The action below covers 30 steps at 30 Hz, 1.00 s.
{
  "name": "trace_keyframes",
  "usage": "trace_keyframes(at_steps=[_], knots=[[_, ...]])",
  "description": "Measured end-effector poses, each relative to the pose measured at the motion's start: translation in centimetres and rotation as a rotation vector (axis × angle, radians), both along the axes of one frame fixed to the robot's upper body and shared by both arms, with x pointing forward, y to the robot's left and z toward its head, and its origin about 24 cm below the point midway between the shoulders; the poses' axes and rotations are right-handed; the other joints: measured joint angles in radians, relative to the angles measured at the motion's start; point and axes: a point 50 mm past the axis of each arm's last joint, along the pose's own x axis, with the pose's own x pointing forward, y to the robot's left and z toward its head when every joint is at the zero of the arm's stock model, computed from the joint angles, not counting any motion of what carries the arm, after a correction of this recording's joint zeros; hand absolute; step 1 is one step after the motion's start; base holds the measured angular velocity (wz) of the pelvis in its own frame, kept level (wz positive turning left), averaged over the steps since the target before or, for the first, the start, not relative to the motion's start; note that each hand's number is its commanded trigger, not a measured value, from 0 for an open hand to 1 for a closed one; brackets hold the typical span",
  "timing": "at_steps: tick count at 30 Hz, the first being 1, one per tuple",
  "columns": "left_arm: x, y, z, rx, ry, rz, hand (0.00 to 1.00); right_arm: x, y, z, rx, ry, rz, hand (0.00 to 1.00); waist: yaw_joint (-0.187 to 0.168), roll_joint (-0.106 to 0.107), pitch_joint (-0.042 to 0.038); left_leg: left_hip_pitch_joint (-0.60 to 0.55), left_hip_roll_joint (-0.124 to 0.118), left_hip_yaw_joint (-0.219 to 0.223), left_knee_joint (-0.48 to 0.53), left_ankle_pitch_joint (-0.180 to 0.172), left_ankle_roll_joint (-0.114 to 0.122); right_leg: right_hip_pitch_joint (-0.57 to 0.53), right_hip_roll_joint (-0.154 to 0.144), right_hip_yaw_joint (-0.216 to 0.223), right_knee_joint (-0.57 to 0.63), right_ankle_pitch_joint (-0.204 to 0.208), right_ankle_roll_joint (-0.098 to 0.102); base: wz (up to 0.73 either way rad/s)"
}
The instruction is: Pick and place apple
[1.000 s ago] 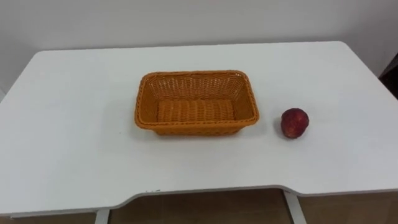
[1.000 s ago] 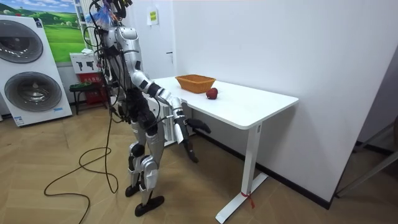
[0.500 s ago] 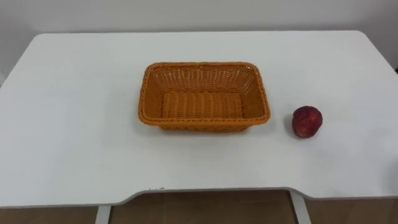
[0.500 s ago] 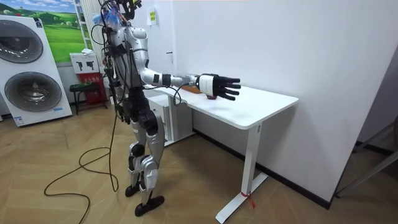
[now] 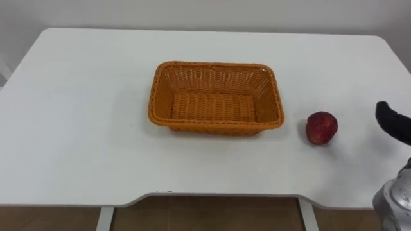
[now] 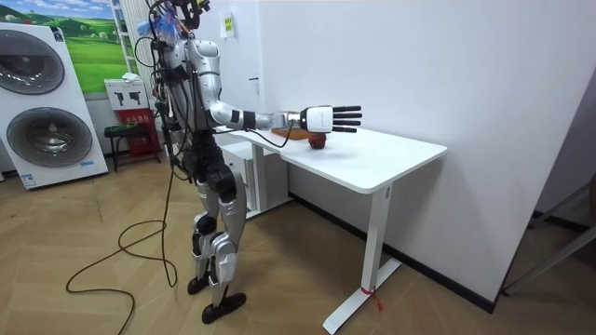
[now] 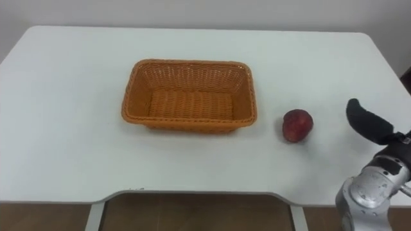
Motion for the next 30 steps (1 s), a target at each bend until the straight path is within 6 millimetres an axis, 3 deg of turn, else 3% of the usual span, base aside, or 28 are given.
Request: trace_keyframes(at_steps=[13,30], knots=[[-0.1,-0.2,-0.1,-0.018,0.010,-0.013,0.00,0.5,1.9,-1.1,-0.035,0.104,0.212,0.00,0.013,-0.003,-0.0103,0.001,0.002,0.000,0.001,0.000,0.000,0.004,0.001,-0.002,-0.012,0.006,-0.002,0.00],[-0.1,-0.4,-0.2,-0.046,0.023,-0.019,0.00,0.7,2.3,-1.2,-0.030,0.109,0.240,0.00,0.030,-0.009,-0.0058,0.013,0.001,-0.011,0.008,0.000,0.000,0.028,0.000,-0.006,-0.011,0.007,-0.002,0.01]])
